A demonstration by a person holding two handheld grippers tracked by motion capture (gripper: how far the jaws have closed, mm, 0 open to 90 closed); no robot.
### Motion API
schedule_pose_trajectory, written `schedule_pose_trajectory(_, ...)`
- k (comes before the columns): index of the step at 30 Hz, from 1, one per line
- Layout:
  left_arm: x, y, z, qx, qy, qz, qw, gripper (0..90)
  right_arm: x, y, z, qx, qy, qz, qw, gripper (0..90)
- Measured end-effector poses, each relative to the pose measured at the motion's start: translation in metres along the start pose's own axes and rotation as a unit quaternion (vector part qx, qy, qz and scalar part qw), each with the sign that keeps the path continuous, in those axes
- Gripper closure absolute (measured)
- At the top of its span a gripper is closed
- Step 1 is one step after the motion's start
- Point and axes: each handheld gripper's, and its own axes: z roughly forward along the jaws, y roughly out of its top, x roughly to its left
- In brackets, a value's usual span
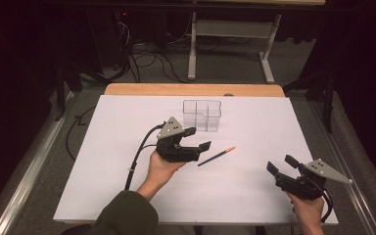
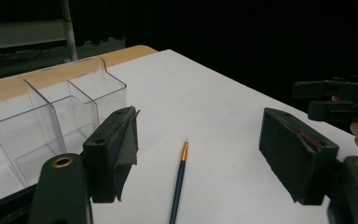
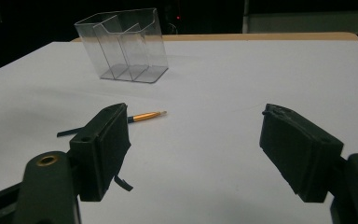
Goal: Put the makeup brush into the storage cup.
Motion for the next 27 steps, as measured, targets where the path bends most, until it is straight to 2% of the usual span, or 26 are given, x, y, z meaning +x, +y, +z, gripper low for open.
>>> schedule_pose_trajectory(18,0.002,0.005,0.017,0.006,0.003,-0.005,1.0,27.9,0.0,0.0,0.0,0.001,0.001,0.001,1.0,25.5)
schedule_pose_trajectory(27,0.002,0.009,0.029,0.011,-0.002,-0.008,0.9999,27.0,0.0,0.0,0.0,0.002,0.0,0.002,1.0,25.5)
